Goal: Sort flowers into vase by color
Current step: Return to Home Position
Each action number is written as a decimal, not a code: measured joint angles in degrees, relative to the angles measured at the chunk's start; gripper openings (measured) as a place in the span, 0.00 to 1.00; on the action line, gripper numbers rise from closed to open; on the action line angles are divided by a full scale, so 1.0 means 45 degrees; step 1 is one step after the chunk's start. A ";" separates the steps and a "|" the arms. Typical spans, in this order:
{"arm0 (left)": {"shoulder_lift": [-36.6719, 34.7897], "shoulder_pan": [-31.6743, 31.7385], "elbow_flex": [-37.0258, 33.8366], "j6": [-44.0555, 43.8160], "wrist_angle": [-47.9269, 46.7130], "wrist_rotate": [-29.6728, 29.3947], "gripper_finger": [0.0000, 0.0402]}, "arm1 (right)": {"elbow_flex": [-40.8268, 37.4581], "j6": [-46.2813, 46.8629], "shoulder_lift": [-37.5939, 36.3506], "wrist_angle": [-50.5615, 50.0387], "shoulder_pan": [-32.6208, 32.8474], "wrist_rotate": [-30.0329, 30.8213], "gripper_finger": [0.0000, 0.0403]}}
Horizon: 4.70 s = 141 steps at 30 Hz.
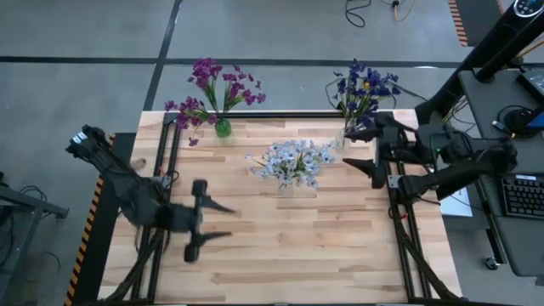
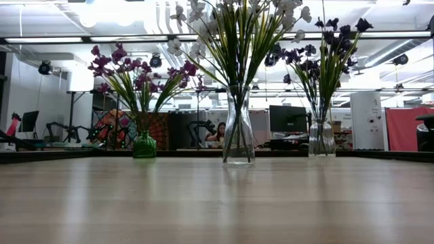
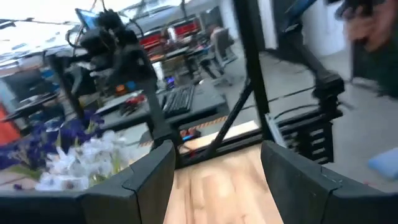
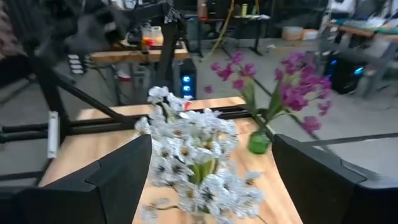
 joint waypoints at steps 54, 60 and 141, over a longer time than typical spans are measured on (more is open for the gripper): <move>-1.4341 0.4360 -1.2607 -0.0551 0.1449 0.5174 0.55 | -1.2849 -0.2736 -0.9012 0.7717 0.1103 -0.0381 0.85; -1.4242 0.4370 -1.2828 -0.1211 0.0645 0.5878 0.55 | -1.4178 -0.4600 -0.9030 0.8272 0.1103 -0.1525 0.85; -1.2776 0.4365 -1.2682 -0.1308 -0.0306 0.5820 0.55 | -1.4193 -0.1830 -0.8923 0.7611 0.1103 -0.1547 0.85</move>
